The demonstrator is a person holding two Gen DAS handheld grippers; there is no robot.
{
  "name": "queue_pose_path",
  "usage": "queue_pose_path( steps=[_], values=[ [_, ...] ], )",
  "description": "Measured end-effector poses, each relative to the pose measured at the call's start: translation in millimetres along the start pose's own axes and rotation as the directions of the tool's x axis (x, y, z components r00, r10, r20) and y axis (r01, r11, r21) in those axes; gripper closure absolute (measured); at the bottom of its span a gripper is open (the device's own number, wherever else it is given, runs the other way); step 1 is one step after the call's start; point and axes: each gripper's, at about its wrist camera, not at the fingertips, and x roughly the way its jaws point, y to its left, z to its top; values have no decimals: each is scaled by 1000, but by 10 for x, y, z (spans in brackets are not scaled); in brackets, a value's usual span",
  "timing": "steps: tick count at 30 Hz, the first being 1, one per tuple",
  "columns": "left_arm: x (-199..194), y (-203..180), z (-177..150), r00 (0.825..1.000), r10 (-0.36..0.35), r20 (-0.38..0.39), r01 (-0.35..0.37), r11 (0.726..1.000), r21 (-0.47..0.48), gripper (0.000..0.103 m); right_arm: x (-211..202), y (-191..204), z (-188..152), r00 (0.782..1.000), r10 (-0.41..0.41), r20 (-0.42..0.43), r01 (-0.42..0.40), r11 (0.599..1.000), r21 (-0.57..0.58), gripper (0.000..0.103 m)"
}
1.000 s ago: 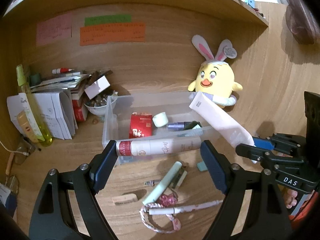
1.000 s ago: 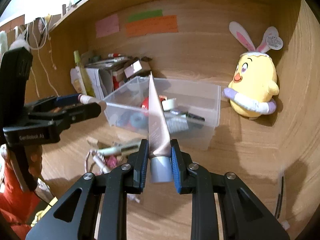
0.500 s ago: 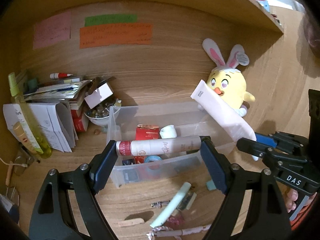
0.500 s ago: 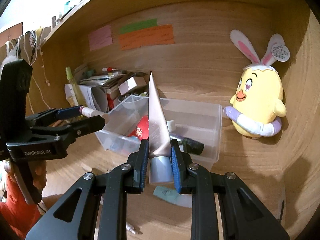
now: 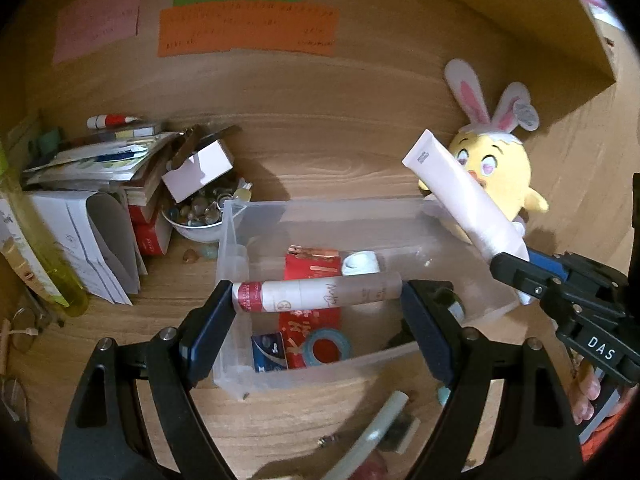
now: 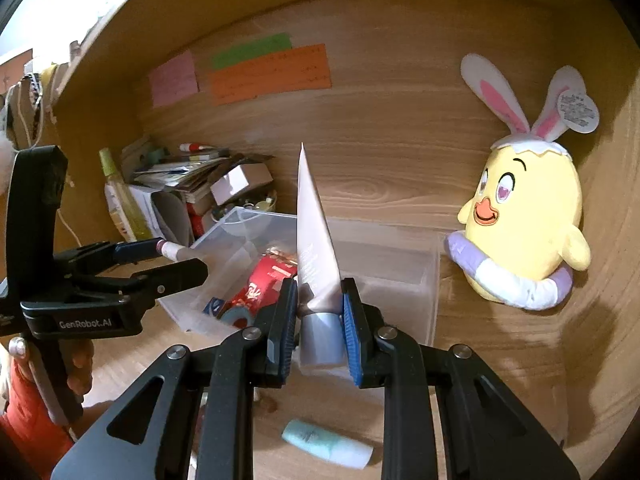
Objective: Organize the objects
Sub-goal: 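Carry red-banded tube with left tool while right tool carries squeeze tube over bin, then open left tool dropping tube in bin while right tool releases squeeze tube there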
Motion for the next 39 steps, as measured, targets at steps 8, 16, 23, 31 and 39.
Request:
queue_pose_path(
  steps=[8, 16, 23, 31, 39],
  values=[
    [239, -1, 0, 999, 5, -41, -4, 1000, 13, 19, 331, -107, -42, 998, 5, -68, -4, 1000, 15, 83],
    [461, -26, -68, 997, -8, -83, 12, 999, 45, 19, 503, -156, -94, 994, 0, -107, 1, 1000, 13, 86],
    [531, -41, -88, 993, -28, -114, 34, 998, 51, 19, 570, -145, -115, 992, -11, -128, 11, 1000, 0, 86],
    [461, -47, -82, 992, -51, -111, 56, 998, 40, 17, 491, -139, -83, 992, -12, -123, 12, 1000, 2, 83],
    [201, -19, -71, 997, -47, -55, 49, 998, 38, 11, 214, -106, -48, 996, -47, -70, 47, 999, 2, 54]
  ],
)
